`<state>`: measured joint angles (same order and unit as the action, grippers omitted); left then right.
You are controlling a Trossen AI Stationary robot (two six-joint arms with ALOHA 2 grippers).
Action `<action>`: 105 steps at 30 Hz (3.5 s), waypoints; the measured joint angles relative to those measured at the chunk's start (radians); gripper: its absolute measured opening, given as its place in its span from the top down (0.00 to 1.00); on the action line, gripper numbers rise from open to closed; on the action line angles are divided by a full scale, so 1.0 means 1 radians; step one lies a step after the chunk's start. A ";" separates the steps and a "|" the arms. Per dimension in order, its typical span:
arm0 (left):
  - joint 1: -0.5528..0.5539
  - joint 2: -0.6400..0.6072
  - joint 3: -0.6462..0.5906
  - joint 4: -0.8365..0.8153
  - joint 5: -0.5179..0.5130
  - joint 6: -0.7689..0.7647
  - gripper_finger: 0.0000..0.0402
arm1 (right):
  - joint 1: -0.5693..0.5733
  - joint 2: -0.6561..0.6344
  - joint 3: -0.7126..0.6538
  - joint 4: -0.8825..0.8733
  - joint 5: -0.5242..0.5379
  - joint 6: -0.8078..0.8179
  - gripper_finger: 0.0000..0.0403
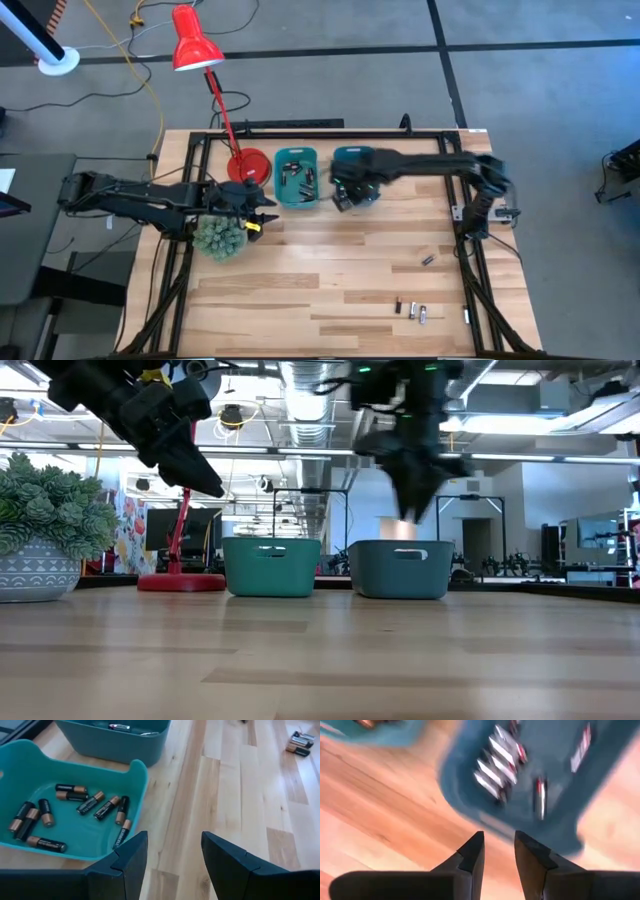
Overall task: Sort batteries
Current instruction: Put the black battery into the green bin
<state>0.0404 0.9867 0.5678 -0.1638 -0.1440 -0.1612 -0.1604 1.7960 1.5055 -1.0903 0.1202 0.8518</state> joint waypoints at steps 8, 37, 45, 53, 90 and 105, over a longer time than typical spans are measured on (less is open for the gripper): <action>0.048 0.001 0.000 0.025 0.000 -0.005 0.54 | 0.185 -0.354 -0.457 0.095 0.048 0.626 0.71; 0.092 0.001 0.001 0.073 0.001 0.108 0.54 | 0.745 -0.457 -0.752 0.025 -0.175 1.356 0.44; 0.092 0.001 0.001 0.074 0.002 0.093 0.54 | 0.673 -0.526 -0.800 0.070 -0.234 0.910 0.47; 0.092 0.001 0.001 0.074 0.002 0.060 0.54 | 0.517 -0.496 -0.808 0.076 -0.277 0.243 0.52; 0.092 0.133 0.000 0.075 0.001 -0.203 0.54 | 0.507 -0.162 -0.727 0.109 -0.304 -0.439 0.97; 0.089 0.137 0.000 0.111 0.001 -0.203 0.54 | 0.335 -0.301 -0.620 0.220 -0.207 -0.388 0.97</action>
<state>0.1297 1.1240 0.5682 -0.0525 -0.1427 -0.3641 0.1743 1.4947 0.8855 -0.8699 -0.0871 0.4633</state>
